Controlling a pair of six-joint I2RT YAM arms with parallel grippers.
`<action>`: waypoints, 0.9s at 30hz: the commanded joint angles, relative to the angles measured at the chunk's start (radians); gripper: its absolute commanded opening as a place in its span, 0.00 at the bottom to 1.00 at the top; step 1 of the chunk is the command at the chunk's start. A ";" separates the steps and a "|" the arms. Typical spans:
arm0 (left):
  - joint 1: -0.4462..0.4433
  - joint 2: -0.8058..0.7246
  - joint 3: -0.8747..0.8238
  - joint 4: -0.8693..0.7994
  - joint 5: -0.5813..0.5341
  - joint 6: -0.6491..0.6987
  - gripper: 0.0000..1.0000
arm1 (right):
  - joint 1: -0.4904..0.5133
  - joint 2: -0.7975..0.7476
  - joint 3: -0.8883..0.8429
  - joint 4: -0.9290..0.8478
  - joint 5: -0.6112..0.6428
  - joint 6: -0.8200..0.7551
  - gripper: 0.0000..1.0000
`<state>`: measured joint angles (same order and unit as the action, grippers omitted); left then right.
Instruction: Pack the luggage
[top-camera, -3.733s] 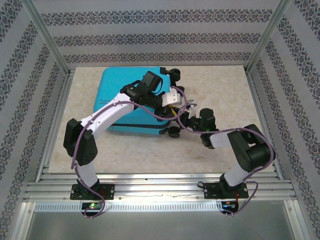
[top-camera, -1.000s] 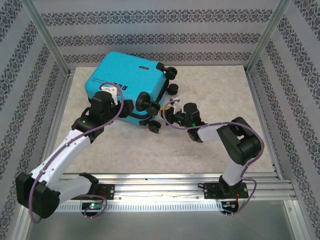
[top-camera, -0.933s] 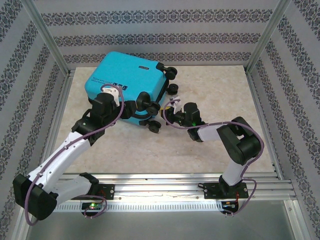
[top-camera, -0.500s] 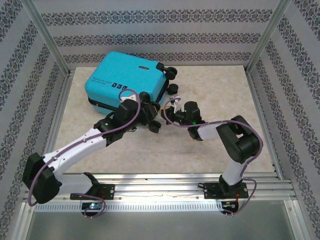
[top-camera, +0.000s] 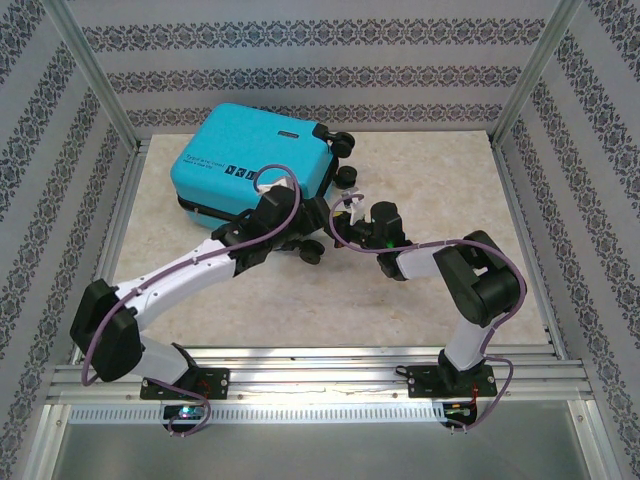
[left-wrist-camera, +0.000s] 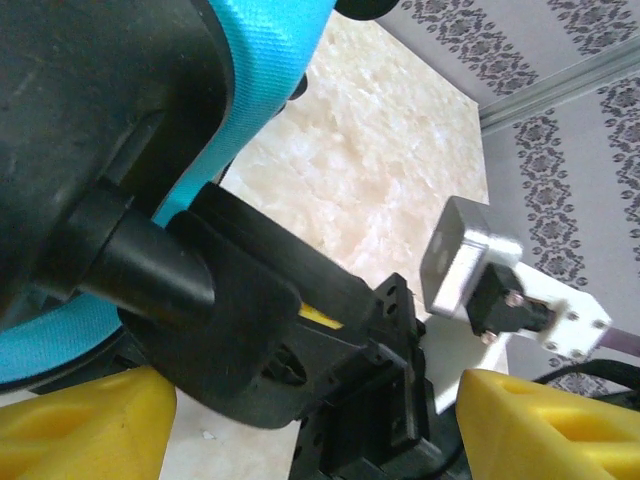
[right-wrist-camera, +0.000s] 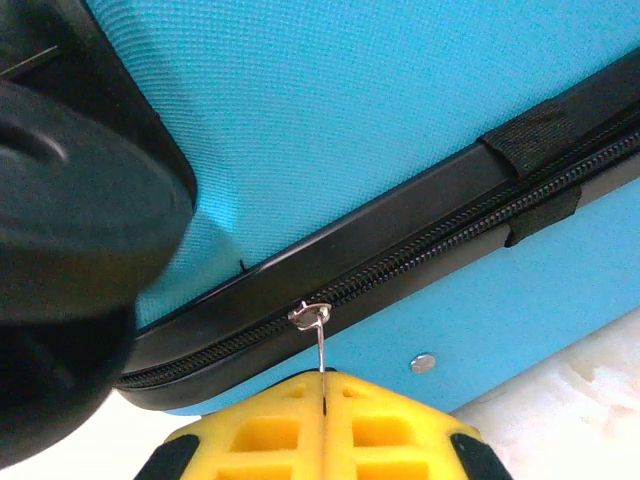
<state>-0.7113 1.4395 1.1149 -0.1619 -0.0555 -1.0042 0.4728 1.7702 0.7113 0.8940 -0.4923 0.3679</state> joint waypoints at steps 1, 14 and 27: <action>0.015 0.021 0.041 0.060 0.002 -0.019 0.75 | -0.007 -0.006 -0.009 0.043 -0.022 0.008 0.00; 0.055 0.063 0.043 0.158 -0.017 -0.061 0.77 | -0.006 -0.020 -0.030 0.053 -0.024 0.016 0.00; 0.072 0.091 -0.013 0.270 -0.053 -0.153 0.74 | -0.002 -0.029 -0.036 0.043 -0.035 0.015 0.00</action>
<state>-0.6720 1.5181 1.1126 -0.0288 -0.0498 -1.1358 0.4728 1.7660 0.6907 0.9234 -0.4957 0.3717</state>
